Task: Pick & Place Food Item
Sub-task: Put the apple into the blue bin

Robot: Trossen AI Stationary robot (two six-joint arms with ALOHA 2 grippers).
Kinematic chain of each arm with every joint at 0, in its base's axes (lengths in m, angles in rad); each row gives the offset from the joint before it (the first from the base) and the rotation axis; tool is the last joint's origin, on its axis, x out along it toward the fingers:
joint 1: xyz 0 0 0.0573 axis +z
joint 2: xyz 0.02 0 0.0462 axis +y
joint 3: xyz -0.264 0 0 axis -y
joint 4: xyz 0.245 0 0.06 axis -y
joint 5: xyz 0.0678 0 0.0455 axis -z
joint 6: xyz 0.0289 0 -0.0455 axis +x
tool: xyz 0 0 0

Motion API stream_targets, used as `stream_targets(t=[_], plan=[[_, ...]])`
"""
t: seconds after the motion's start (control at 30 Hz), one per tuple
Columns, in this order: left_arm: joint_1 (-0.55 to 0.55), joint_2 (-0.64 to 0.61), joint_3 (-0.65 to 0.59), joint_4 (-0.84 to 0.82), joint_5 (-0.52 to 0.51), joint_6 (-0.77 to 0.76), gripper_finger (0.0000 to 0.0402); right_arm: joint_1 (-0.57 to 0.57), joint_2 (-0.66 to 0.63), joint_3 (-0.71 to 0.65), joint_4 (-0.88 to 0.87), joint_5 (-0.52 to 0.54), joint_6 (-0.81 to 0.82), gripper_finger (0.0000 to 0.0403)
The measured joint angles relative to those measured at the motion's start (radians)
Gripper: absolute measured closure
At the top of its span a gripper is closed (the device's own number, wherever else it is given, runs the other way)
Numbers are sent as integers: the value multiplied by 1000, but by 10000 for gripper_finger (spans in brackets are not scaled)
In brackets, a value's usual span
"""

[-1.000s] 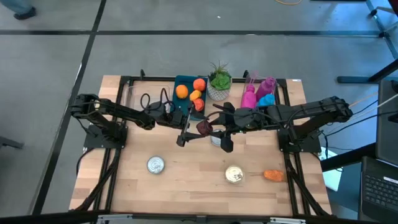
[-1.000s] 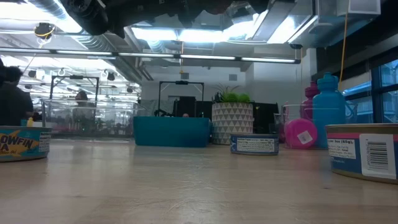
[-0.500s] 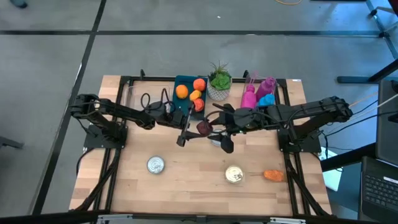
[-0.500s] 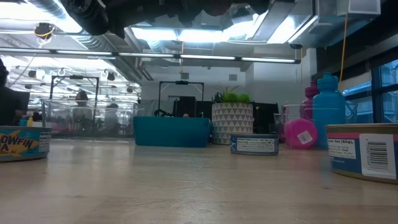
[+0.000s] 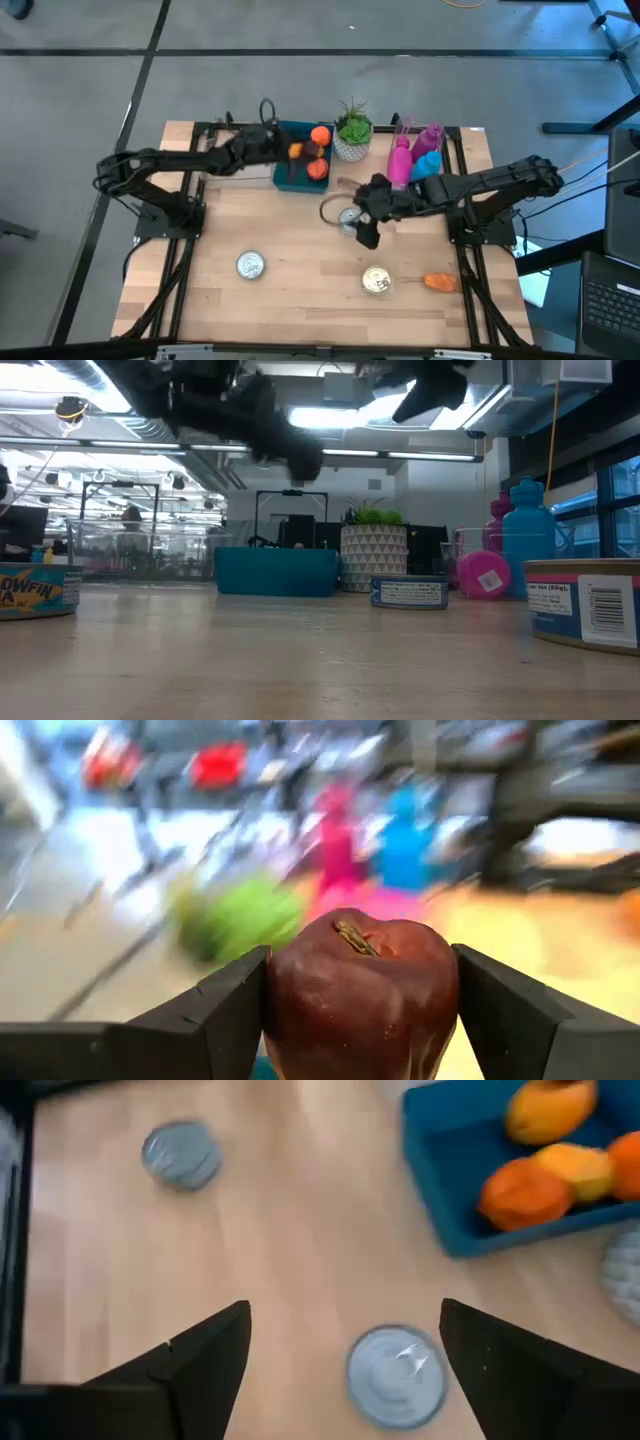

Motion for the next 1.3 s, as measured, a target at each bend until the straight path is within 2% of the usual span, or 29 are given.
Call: stream_targets(t=[0.1,0.2,0.3,0.4,0.57,0.67,0.77,0.9,1.03,1.1,1.23,1.3], plan=[[107,3,0,-108,11,-23,130,10,19,-1,1,-3,-9,88],[177,41,0,-114,41,-36,130,10,35,0,0,6,-32,90],[214,111,0,-107,150,-97,130,11,51,-1,-13,11,-36,92],[201,180,0,-121,219,-144,130,12,59,-1,-9,10,-37,92],[146,241,-2,-146,172,-156,132,16,60,-1,-12,14,-37,92],[117,251,-5,-154,130,-88,130,16,60,-1,-15,11,-37,92],[110,267,-6,-163,134,-39,113,15,60,-1,-16,11,-37,92],[119,272,-6,-163,143,-12,72,16,60,-1,-16,11,-37,92],[118,219,-3,-108,148,-26,41,14,60,-1,-17,13,-44,92],[112,166,9,-80,189,-34,36,8,60,-1,-20,17,-44,92],[66,4,33,-92,286,-56,40,8,63,-6,-112,139,-15,92],[16,-103,37,-100,316,-67,44,-2,69,-41,-181,161,48,92]])
